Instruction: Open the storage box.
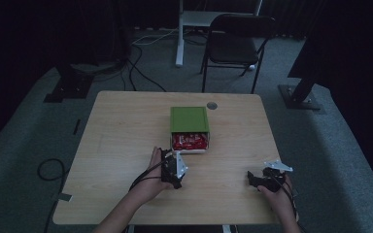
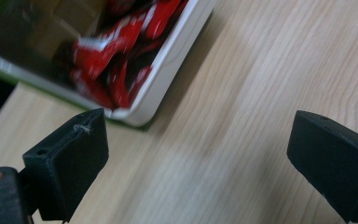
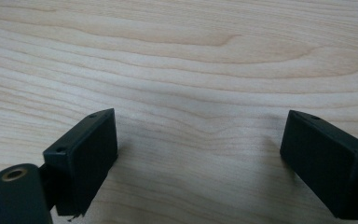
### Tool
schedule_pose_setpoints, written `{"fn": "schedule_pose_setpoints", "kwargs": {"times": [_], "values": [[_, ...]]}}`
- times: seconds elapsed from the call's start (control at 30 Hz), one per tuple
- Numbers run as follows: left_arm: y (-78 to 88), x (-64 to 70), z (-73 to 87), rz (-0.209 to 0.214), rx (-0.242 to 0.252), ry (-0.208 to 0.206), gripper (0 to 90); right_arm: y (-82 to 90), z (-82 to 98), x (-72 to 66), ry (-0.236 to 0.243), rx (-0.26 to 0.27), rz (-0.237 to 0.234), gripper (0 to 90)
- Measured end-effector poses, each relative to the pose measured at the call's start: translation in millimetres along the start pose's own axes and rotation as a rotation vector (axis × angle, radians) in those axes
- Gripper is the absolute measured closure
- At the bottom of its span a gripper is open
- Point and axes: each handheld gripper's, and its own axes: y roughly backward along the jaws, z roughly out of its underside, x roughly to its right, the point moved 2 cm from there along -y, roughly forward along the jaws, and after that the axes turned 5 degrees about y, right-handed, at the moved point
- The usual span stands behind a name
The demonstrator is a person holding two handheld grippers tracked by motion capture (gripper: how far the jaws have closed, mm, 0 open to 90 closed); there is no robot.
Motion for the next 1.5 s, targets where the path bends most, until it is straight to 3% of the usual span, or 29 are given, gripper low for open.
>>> {"fn": "schedule_pose_setpoints", "kwargs": {"times": [0.27, 0.37, 0.63, 0.73, 0.87, 1.07, 1.5], "values": [[-6.2, 11.3, -13.1, 0.018, 0.012, -0.092, 6.1, 0.0, 0.0, 0.0, -0.001, 0.000, 0.000, 10.3], [-9.6, 14.9, -18.0, 0.012, 0.004, -0.146, 7.5, 0.0, 0.0, 0.0, 0.000, 0.000, 0.000, 10.3], [-20.6, 18.7, -26.9, 0.011, -0.008, -0.209, 8.2, 0.0, 0.0, 0.0, 0.001, 0.000, 0.000, 10.3], [-25.4, 18.7, -28.8, 0.019, -0.001, -0.205, 8.3, 0.0, 0.0, 0.0, 0.000, 0.000, 0.000, 10.4], [-32.8, 20.9, -28.4, 0.024, -0.030, -0.238, 13.5, 0.0, 0.0, 0.0, 0.001, 0.001, 0.000, 10.4], [-33.9, 19.2, -35.3, -0.003, -0.011, -0.248, 13.0, 0.0, 0.0, 0.0, 0.000, 0.000, 0.000, 10.4], [-45.7, 12.2, -30.0, 0.000, -0.077, -0.350, 13.4, 0.2, 0.2, -0.3, 0.001, 0.001, -0.001, 10.4]]}}
